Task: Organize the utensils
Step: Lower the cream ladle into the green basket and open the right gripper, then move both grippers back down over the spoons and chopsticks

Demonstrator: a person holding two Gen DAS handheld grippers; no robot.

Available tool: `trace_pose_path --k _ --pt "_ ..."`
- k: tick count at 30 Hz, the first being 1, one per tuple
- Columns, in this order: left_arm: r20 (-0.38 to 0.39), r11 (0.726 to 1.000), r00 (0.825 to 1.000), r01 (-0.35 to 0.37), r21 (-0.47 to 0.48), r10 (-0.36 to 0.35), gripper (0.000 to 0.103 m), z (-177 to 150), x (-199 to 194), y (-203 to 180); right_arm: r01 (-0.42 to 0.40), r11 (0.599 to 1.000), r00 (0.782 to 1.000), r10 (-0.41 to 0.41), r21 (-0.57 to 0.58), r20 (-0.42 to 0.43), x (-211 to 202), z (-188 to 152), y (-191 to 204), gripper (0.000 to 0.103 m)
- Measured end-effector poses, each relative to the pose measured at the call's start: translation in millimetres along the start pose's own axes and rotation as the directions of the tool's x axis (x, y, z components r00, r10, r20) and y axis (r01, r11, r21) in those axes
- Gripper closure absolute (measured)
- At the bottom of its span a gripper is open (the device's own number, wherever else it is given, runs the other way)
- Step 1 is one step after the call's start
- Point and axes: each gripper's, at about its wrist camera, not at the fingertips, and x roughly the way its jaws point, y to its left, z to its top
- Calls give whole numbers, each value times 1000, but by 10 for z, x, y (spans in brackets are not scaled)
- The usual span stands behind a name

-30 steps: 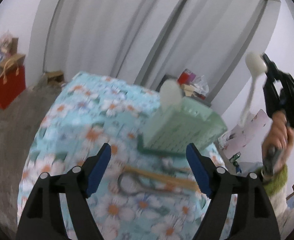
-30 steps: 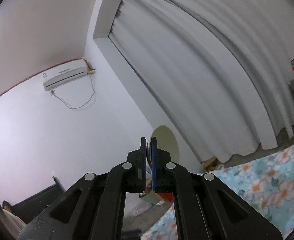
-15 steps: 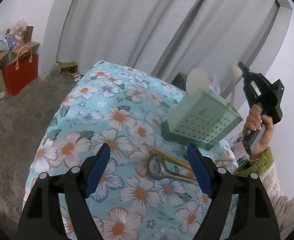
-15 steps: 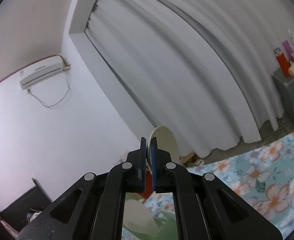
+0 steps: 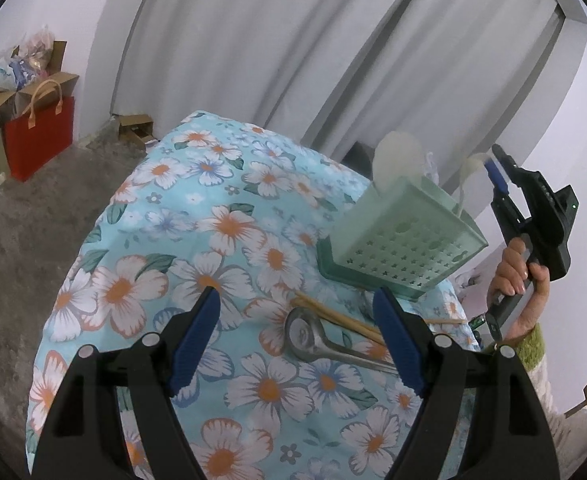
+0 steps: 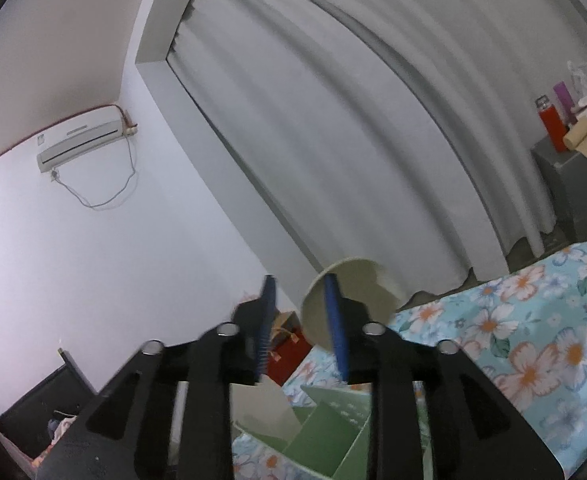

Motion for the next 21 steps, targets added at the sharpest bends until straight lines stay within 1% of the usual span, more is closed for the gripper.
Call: trace_pose_path --k 4,9,14,17,18,21 --pt "5 1000 1000 0 13 0 26 -19 -39 -55 13 1000 1000 -12 -5 19 -113 27 31 70" --pt "13 1000 1000 -5 26 5 25 -59 -114 -119 38 999 999 -37 -32 35 -247 65 140 67" --pt "15 999 1000 -22 45 21 23 -116 -168 -169 62 995 997 -59 -73 45 -398 82 339 62" --pt "13 997 999 -39 60 38 21 -158 -189 -193 76 991 997 -74 -113 29 -505 44 554 58" --pt "8 997 999 -44 63 44 21 -184 -193 -200 81 989 997 -79 -127 21 -523 14 618 54" --pt "-17 996 998 -58 74 60 19 -258 -174 -207 93 980 995 -99 -175 -27 -572 -140 852 49"
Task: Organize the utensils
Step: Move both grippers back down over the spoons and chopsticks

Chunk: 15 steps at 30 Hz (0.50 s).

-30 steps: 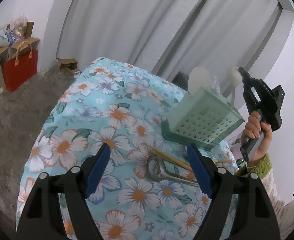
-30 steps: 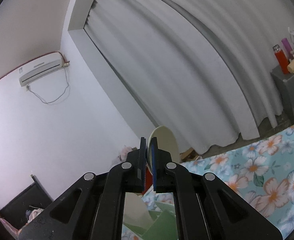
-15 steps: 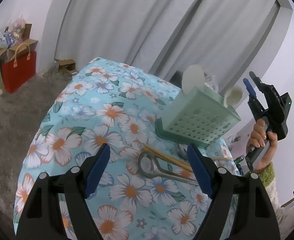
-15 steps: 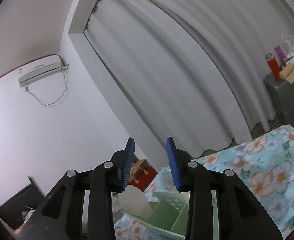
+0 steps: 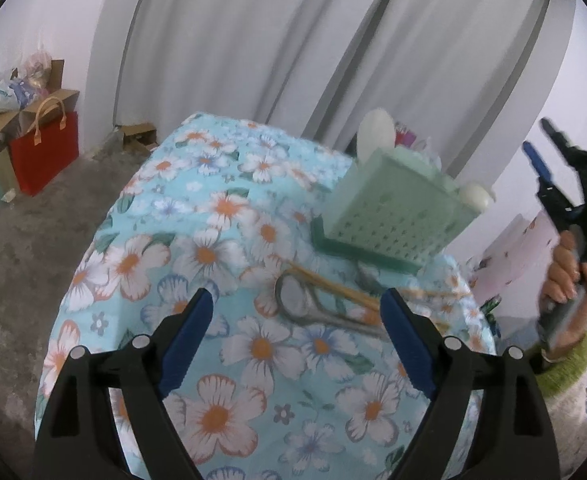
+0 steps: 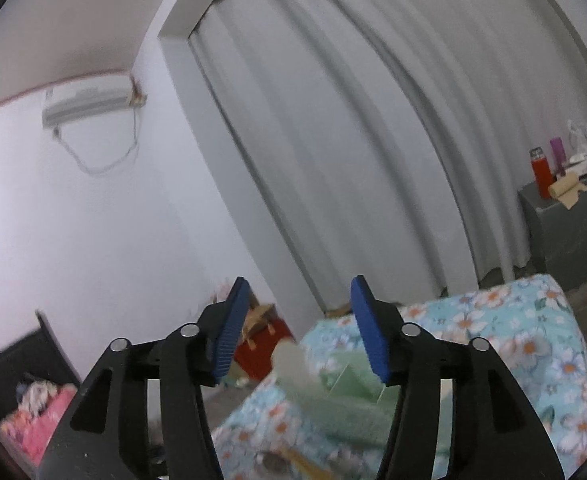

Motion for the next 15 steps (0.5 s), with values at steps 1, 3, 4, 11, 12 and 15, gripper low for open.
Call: trace_pose_path --k 1,3,4,11,12,15 --pt "-12 1000 1000 -5 8 5 19 -33 16 -6 7 1000 1000 -8 -15 -29 -10 -68 83 47" --pt "-41 1000 999 -21 21 22 18 -92 57 -13 31 999 995 -35 -38 -93 -10 -223 206 43" --pt "-65 999 997 -34 29 36 18 -126 97 -14 48 998 989 -54 -45 -139 -1 -343 260 41" --pt "-200 997 978 -63 -33 55 17 -340 388 160 232 970 873 -239 -69 -426 99 -1237 279 37" --pt "-213 997 976 -64 -50 52 15 -371 420 194 258 963 845 -264 -76 -466 112 -1385 261 37" --pt "-218 994 976 -38 -101 15 6 -402 475 271 310 942 785 -329 -127 -525 110 -1693 277 36"
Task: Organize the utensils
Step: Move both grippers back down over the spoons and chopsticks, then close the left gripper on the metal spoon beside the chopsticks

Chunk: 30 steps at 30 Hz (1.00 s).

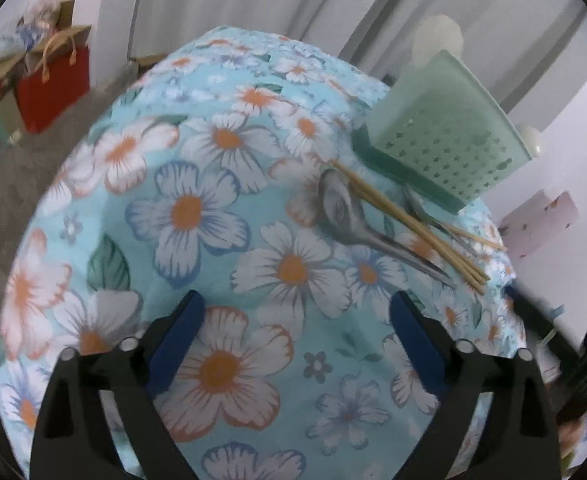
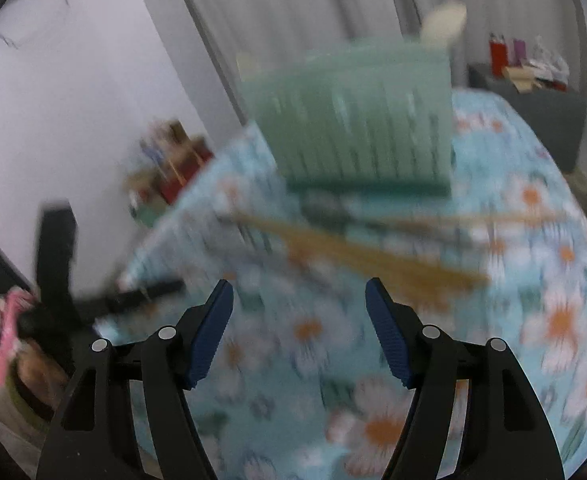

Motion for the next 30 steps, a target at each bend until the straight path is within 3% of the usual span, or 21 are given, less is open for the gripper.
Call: trace_pose_path --k 8,11,16,23,28,30 --pt "48 991 995 93 -96 -89 6 -21 -49 131 109 993 991 -112 -47 -73 241 -436 119 26" --pt "49 994 995 90 -69 -87 6 -25 -52 111 128 987 990 -134 -97 -52 256 -513 178 18" --pt "38 998 998 61 -33 -59 6 -14 -64 19 137 984 990 -140 -118 -22 253 -588 215 15" --pt "78 986 985 146 77 -152 6 81 -110 -205 119 986 993 -120 -114 -7 234 -608 204 13" --pt "56 985 984 168 37 -170 15 240 49 -229 108 988 994 -109 -106 1 207 -618 195 13" --pt "42 986 986 164 -32 -162 25 318 170 -124 105 989 994 -105 -104 2 206 -617 190 13"
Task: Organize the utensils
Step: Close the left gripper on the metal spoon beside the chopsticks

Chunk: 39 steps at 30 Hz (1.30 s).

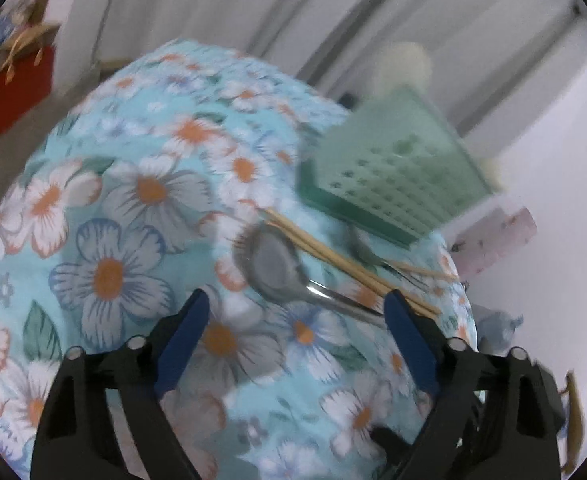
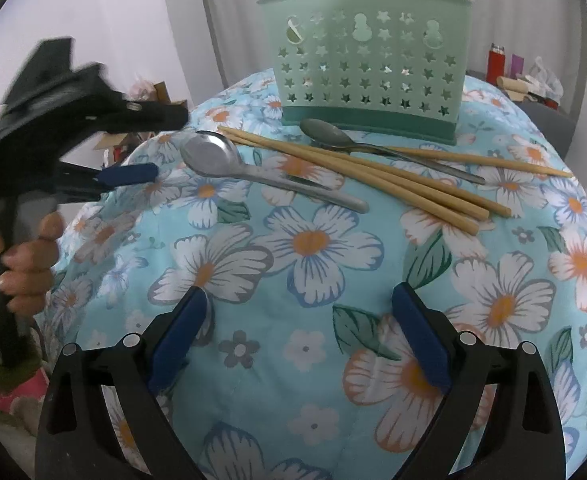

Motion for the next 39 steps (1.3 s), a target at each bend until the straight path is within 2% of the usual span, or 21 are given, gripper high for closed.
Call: trace_pose_path --k 3,10,12,14,26,29,39 --pt "8 999 1000 -6 -54 6 39 74 89 148 2 1000 1000 -2 -5 2 5 -5 7 13" --pt "39 999 998 -40 -24 41 71 116 172 194 9 1000 1000 -9 -16 4 5 -5 23 13" --pt "33 999 999 -36 -17 37 88 101 191 195 12 1000 1000 -12 -20 3 7 -4 28 13" --pt "29 999 999 -33 -16 34 95 77 195 207 17 999 1000 -17 -27 2 12 -7 42 13" --pt "14 999 999 -40 -25 40 100 -93 -159 212 47 997 999 -47 -58 -1 36 -14 88 11" --pt "-19 999 999 -46 -27 46 98 -131 -145 267 52 997 999 -52 -61 -2 41 -12 97 11" --pt "-47 998 998 -33 -60 30 95 -134 -54 353 51 997 999 -51 -58 4 38 -5 94 11"
